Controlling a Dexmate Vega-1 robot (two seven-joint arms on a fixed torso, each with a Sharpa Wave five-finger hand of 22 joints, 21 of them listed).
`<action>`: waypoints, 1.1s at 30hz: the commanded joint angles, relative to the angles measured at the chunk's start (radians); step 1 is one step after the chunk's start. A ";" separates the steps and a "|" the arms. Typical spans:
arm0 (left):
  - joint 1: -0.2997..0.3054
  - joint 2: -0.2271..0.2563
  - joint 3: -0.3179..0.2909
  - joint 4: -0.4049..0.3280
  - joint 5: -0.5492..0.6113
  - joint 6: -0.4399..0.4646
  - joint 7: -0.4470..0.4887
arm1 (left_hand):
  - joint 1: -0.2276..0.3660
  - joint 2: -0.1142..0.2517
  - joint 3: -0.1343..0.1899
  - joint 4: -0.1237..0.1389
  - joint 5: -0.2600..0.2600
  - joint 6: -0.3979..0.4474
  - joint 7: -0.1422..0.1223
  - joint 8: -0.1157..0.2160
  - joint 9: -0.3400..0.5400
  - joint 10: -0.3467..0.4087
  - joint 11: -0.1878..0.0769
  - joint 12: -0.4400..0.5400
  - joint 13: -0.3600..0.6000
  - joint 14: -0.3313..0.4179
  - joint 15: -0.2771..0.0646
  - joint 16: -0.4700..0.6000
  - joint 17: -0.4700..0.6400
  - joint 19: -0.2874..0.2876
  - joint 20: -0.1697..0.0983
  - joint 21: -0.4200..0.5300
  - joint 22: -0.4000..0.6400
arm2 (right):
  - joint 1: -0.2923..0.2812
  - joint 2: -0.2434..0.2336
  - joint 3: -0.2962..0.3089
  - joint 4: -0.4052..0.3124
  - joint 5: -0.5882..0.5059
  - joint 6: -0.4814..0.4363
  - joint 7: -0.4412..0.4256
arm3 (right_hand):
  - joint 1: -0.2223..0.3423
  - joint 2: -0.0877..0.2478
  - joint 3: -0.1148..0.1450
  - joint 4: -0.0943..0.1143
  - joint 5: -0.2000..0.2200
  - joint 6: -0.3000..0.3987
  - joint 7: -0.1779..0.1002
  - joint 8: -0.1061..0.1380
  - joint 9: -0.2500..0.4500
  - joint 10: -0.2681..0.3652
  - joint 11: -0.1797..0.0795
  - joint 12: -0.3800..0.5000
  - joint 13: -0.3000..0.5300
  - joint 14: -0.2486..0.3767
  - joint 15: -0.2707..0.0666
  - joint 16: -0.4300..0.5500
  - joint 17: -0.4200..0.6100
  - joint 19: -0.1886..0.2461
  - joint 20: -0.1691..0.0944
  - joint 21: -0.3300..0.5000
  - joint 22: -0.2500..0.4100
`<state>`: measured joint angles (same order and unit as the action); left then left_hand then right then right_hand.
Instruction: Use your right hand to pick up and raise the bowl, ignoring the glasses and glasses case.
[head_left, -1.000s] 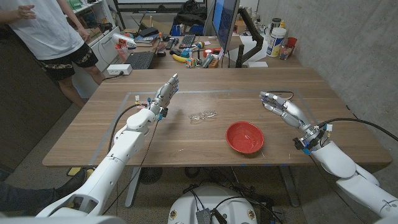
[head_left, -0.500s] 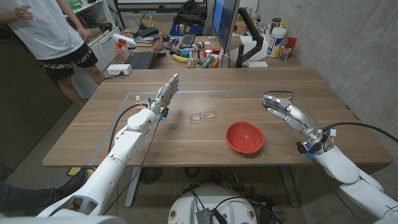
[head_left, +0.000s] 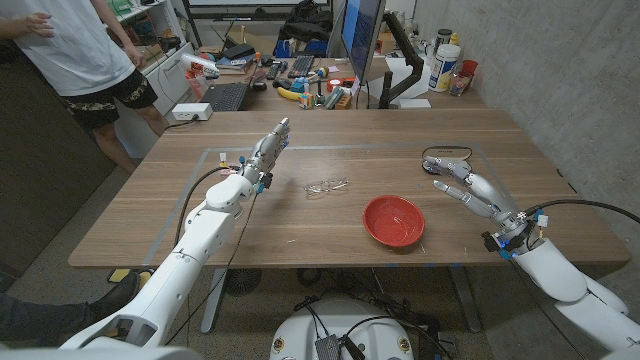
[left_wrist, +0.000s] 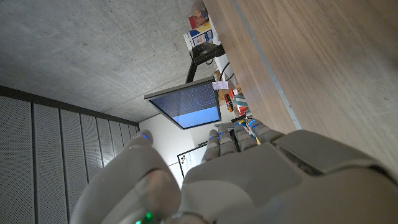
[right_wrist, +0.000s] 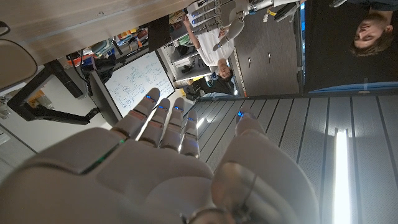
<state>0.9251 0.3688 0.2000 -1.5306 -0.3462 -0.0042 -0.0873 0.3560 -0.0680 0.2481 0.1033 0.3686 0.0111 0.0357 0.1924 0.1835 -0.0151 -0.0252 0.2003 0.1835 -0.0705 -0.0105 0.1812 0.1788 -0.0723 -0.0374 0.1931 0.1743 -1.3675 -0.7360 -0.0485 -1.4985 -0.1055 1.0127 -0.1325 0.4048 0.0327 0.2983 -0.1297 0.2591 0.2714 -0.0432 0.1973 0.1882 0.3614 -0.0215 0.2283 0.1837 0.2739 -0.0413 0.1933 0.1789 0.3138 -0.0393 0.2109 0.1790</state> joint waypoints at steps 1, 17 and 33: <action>0.012 0.003 0.002 -0.022 -0.002 0.009 0.010 | -0.001 0.009 -0.004 0.002 0.007 0.003 0.003 0.005 0.002 0.008 -0.006 0.002 0.005 -0.003 -0.001 0.006 0.004 -0.006 -0.039 0.004 0.004 | -0.032 0.024 0.079 -0.009 -0.113 0.030 -0.012 | 0.000 -0.007 -0.001 0.000 0.009 -0.001 -0.006 0.002 0.003 0.003 -0.005 0.007 0.004 0.010 -0.033 0.005 0.004 0.010 -0.030 0.004 0.003; 0.012 0.005 0.007 -0.024 0.001 0.007 0.016 | 0.000 0.011 -0.007 0.002 0.008 0.002 0.002 0.004 0.002 0.006 -0.005 0.001 0.005 -0.003 -0.001 0.006 0.004 -0.008 -0.037 0.004 0.004 | -0.064 0.061 0.178 -0.039 -0.281 0.058 -0.033 | -0.002 -0.012 -0.003 0.000 0.015 -0.003 -0.008 0.002 0.004 0.004 -0.008 0.005 0.004 0.012 -0.032 0.002 0.004 0.012 -0.030 0.002 0.003; -0.009 0.004 0.009 -0.004 0.002 0.009 0.007 | 0.000 0.012 -0.010 0.001 0.008 0.003 0.002 0.004 0.002 0.006 -0.006 0.001 0.005 -0.004 -0.001 0.006 0.004 -0.009 -0.036 0.004 0.004 | -0.061 0.107 0.233 -0.044 -0.454 0.105 -0.083 | -0.001 -0.016 -0.004 -0.002 0.022 -0.002 -0.010 0.002 0.004 0.007 -0.010 0.004 0.004 0.017 -0.037 0.001 0.004 0.014 -0.032 0.000 0.003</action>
<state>0.9294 0.3732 0.2075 -1.5480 -0.3454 0.0055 -0.0729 0.3559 -0.0680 0.2411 0.1021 0.3686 0.0110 0.0356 0.1924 0.1835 -0.0097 -0.0306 0.2003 0.1835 -0.0706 -0.0105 0.1812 0.1788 -0.0757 -0.0340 0.1931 0.1743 -1.4347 -0.6693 0.1347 -1.5410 -0.4156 1.0755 -0.1654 0.4008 0.0288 0.2983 -0.1296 0.2742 0.2660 -0.0483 0.1974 0.1880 0.3588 -0.0270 0.2283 0.1837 0.2792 -0.0393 0.1933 0.1789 0.3173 -0.0430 0.2109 0.1790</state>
